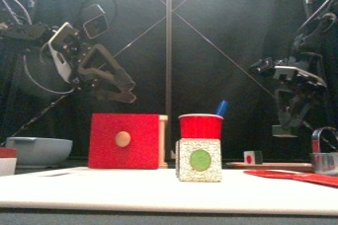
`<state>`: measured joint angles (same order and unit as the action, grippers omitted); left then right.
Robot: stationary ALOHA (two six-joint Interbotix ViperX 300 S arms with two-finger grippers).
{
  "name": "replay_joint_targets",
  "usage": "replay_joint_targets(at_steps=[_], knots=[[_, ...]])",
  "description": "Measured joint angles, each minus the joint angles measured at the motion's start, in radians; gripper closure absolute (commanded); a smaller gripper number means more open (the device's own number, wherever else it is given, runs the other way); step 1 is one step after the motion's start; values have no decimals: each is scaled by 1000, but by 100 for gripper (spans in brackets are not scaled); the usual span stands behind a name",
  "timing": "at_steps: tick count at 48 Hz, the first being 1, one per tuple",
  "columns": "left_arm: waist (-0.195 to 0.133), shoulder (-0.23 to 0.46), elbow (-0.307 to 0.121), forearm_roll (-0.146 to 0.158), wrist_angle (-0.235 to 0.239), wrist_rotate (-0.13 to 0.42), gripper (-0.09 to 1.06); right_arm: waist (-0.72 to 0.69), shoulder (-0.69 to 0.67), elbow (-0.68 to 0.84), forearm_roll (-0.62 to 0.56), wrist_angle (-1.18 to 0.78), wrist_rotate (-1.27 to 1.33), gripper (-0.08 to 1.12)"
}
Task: Place sushi on board then cut the sushi with the knife then place the pieces on the plate
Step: Place the 4 sushi pieces on the plate
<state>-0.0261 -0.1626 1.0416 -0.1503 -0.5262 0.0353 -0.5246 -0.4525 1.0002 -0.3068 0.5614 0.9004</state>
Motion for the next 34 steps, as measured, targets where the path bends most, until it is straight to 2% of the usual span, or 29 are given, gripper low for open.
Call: replay_joint_targets(at_steps=[18, 34], knots=[[-2, 0, 0, -9, 0, -2, 8, -77, 140, 8, 92, -132, 8, 27], [-5, -2, 8, -12, -2, -3, 8, -100, 153, -8, 84, -152, 8, 22]])
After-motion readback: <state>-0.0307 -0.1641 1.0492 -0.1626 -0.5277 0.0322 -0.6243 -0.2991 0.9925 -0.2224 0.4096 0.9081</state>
